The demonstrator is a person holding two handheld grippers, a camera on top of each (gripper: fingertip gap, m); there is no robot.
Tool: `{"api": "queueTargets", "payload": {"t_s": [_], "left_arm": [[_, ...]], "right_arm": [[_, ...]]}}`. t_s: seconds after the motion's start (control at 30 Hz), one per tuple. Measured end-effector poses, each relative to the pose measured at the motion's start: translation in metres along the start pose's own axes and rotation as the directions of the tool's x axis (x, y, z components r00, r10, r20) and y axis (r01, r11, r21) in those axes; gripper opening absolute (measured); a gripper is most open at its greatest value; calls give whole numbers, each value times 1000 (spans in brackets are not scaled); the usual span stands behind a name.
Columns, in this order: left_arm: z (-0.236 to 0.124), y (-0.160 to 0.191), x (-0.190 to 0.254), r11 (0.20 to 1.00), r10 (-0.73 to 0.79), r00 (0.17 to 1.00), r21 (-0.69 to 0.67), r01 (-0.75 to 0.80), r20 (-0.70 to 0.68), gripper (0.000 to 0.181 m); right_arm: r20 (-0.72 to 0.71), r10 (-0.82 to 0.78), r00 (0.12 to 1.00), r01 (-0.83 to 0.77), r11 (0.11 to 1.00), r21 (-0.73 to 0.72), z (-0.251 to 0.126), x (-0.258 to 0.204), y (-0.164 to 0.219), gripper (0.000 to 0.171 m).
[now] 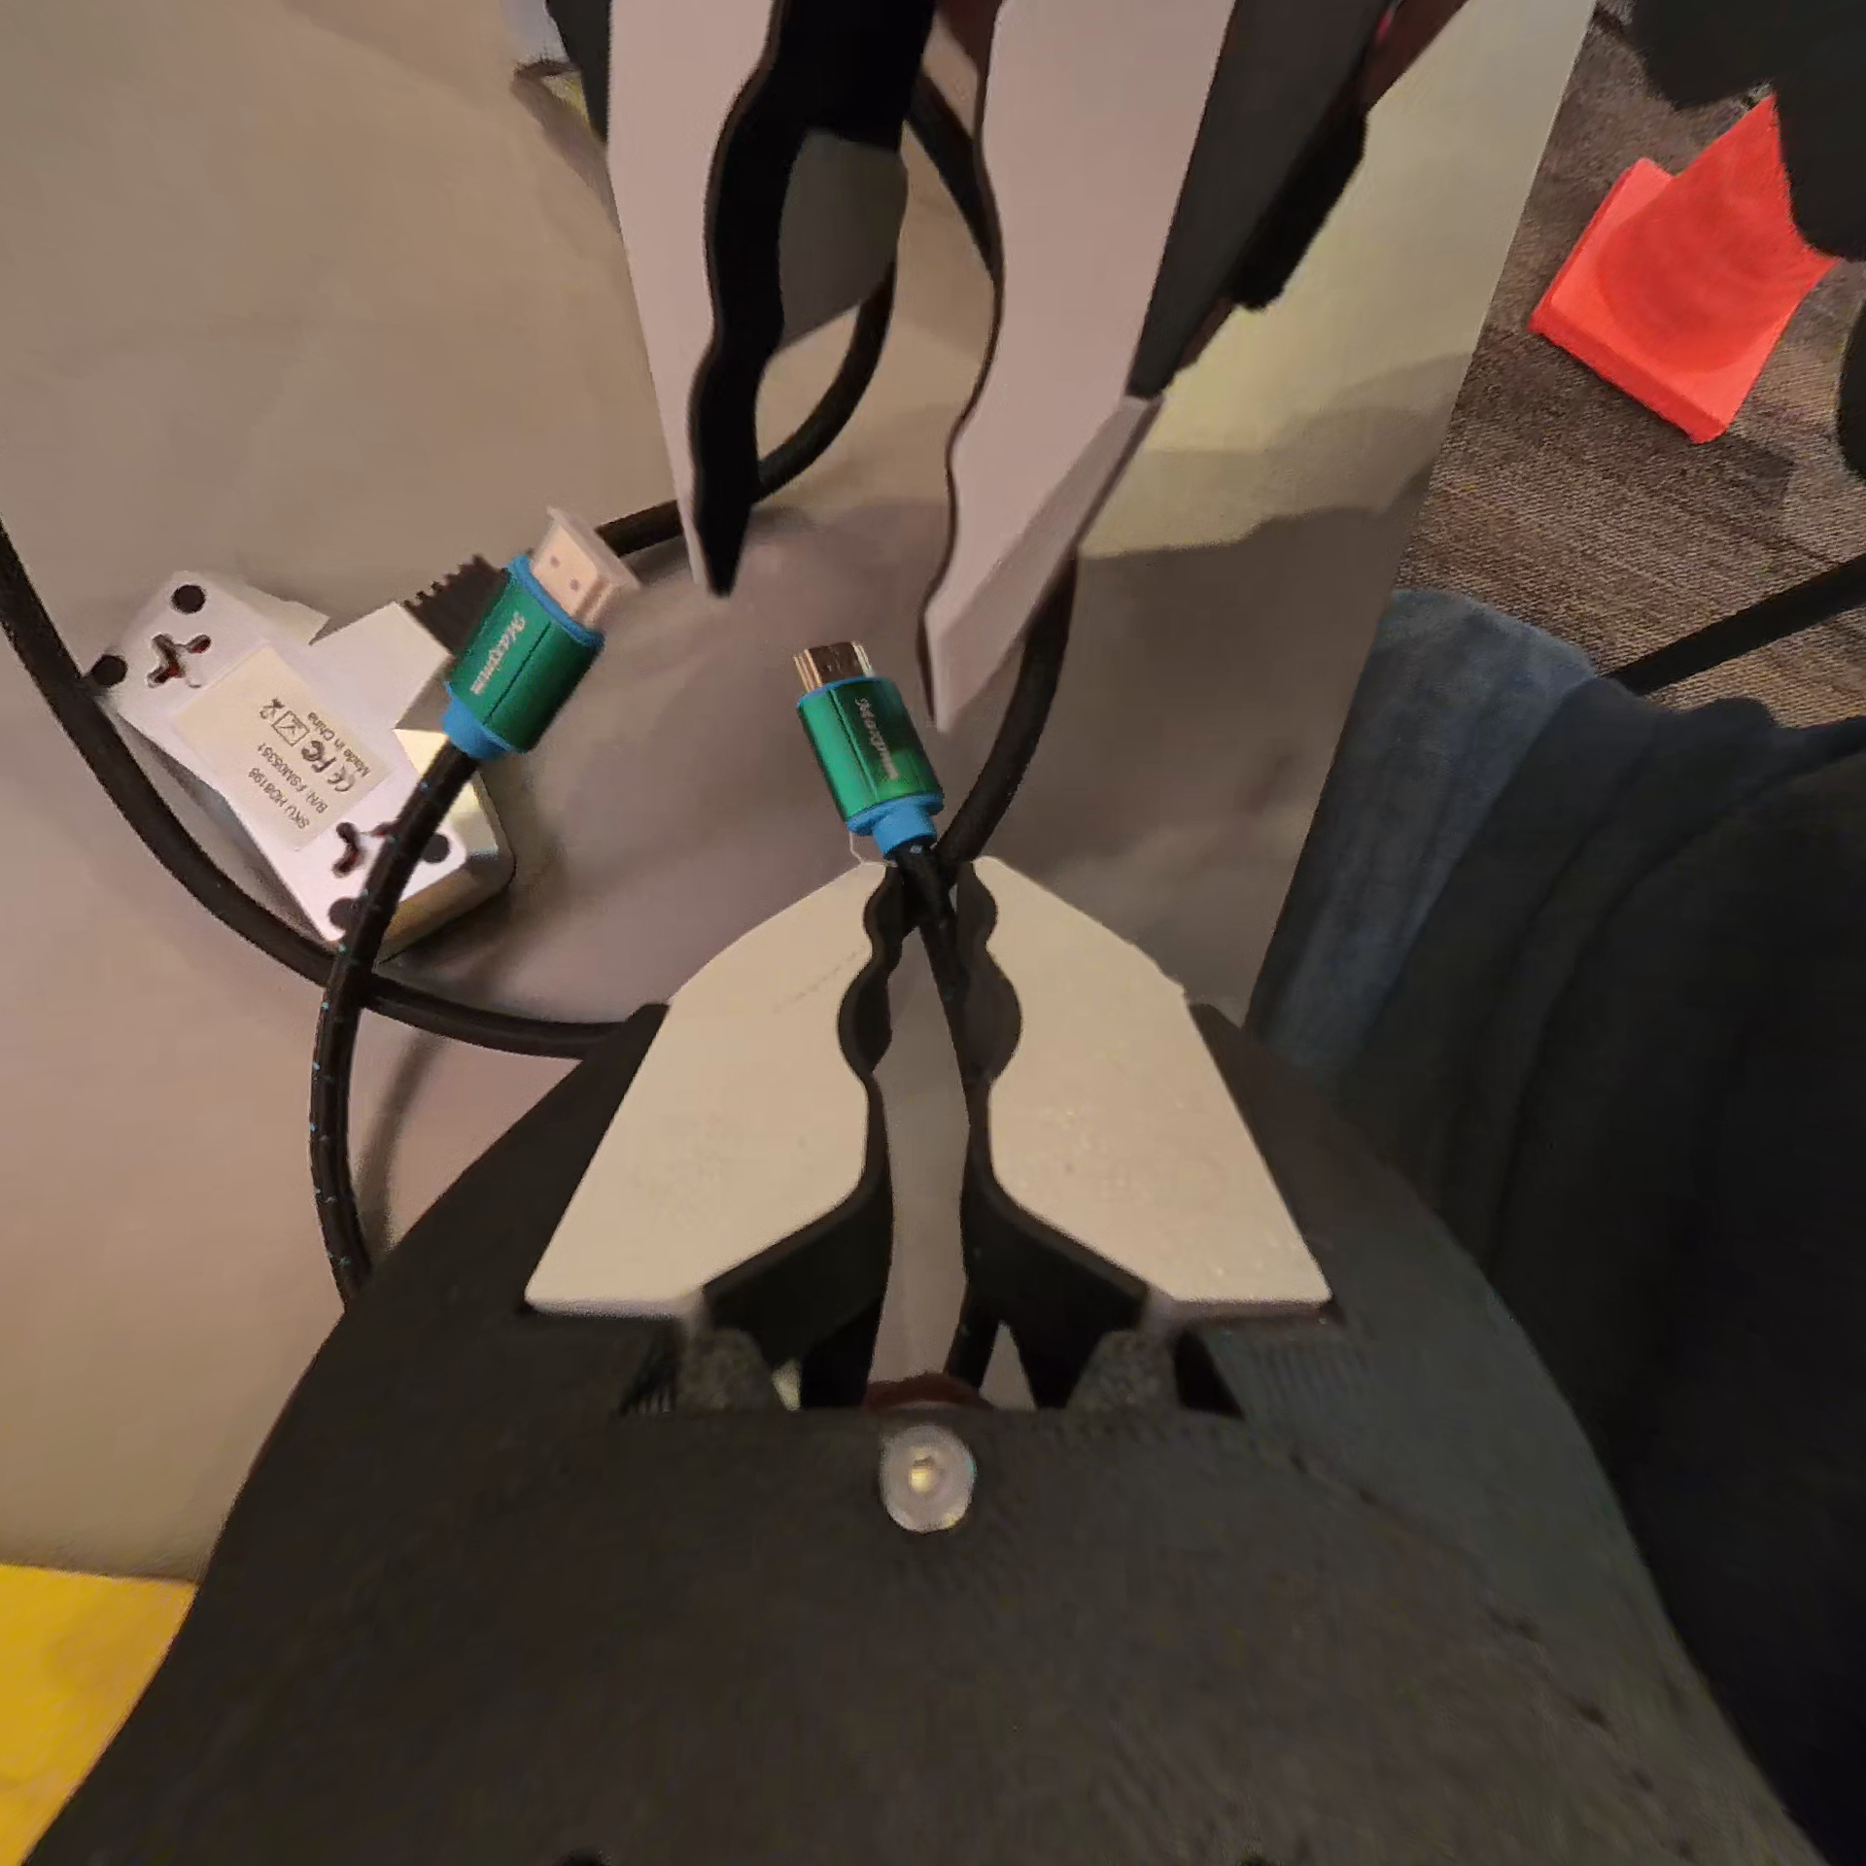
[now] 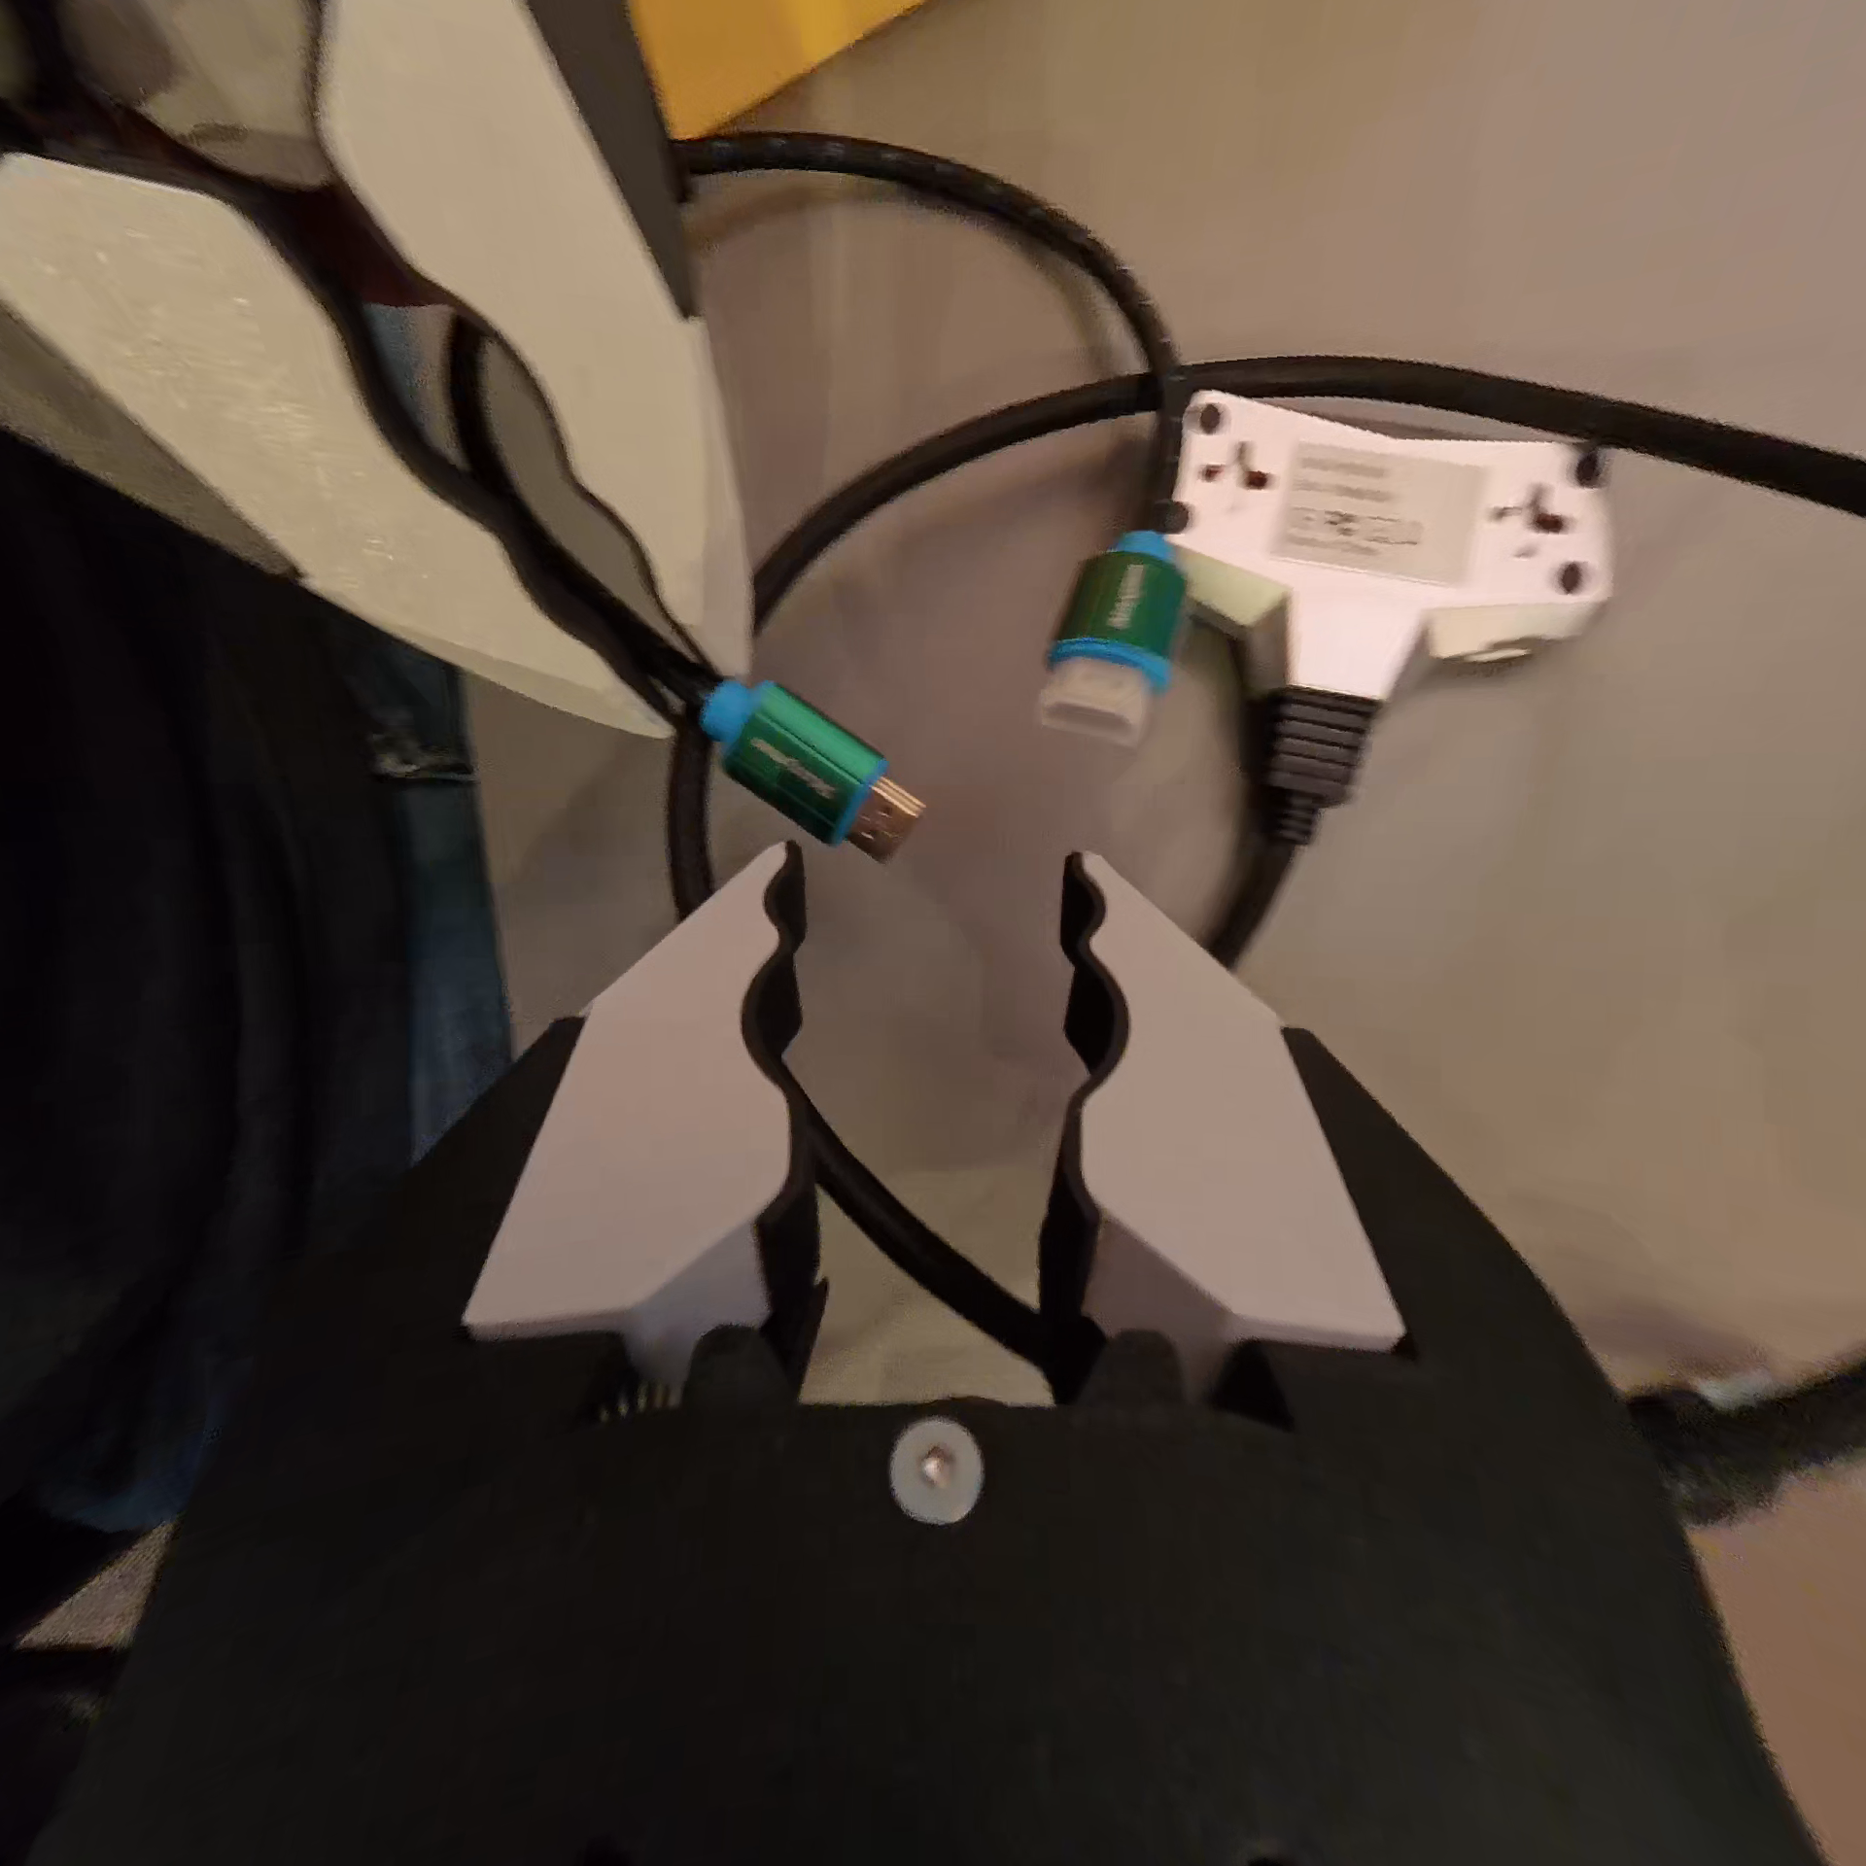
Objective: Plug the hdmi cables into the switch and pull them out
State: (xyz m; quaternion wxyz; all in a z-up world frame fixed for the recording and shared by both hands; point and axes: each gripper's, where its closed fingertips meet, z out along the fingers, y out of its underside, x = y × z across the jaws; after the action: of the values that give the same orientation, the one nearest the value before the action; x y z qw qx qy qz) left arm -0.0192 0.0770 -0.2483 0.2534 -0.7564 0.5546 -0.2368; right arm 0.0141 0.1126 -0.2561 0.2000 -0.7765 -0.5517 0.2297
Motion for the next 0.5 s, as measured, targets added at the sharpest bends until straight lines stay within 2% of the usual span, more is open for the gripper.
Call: {"api": "queueTargets", "payload": {"t_s": [0.17,0.3,0.37,0.5], "left_arm": [[-1,8,-7,999,-11,999,-40,12,43,10],[5,13,-3,998,-46,998,-47,48,49,10],[6,17,-6,997,-51,996,-59,56,78,10],[9,23,-9,996,-54,993,-69,61,106,10]], "right_arm": [[-204,81,975,-83,997,2,-5,41,-1,47],[-246,119,962,-132,991,-37,15,61,3,47],[-285,96,954,-128,987,-96,26,73,9,48],[-336,39,941,-85,989,-124,34,88,1,43]]}}
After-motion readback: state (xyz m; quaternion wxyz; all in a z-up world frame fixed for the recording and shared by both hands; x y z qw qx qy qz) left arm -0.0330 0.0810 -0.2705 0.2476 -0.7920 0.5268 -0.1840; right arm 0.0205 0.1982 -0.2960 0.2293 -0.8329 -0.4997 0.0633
